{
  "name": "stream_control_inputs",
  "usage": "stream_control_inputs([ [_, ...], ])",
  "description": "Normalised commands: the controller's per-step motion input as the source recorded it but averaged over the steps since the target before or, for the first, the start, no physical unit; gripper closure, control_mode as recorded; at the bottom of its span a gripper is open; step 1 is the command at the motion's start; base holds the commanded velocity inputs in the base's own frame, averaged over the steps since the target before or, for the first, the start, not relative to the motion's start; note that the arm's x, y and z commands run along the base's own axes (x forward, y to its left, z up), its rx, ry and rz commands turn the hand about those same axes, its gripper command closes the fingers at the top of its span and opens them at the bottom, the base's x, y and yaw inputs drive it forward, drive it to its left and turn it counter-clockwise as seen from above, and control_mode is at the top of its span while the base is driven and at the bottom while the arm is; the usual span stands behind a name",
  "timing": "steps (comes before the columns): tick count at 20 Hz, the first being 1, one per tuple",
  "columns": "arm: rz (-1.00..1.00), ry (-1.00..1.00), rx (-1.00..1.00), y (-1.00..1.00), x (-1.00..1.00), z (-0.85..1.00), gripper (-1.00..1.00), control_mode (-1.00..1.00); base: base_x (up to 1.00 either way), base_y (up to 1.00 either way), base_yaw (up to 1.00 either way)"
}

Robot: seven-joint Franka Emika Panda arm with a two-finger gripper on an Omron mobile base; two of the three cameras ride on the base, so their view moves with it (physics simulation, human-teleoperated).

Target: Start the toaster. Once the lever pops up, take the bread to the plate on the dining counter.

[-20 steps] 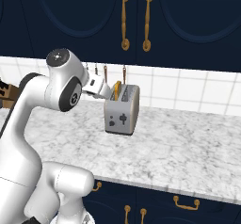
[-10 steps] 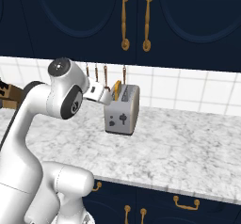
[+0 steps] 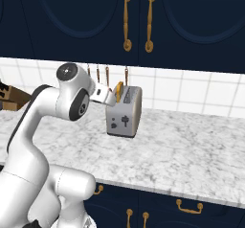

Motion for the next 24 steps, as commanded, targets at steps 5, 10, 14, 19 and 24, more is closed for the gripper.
stream_control_inputs([
  [5, 0.00, 0.00, 0.00, 0.00, 0.49, -0.11, -1.00, -1.00, 0.00, 0.00, 0.00],
  [10, 0.00, 0.00, 0.00, -0.02, 0.34, -0.13, -1.00, -1.00, 0.00, 0.00, 0.00],
  [14, 0.00, 0.00, 0.00, -0.02, 0.22, -0.18, -1.00, -1.00, 0.00, 0.00, 0.00],
  [19, 0.00, 0.00, 0.00, -0.03, 0.06, -0.26, -1.00, -1.00, 0.00, 0.00, 0.00],
  [24, 0.00, -0.03, 0.00, -0.06, 0.10, -0.14, -1.00, -1.00, 0.00, 0.00, 0.00],
])
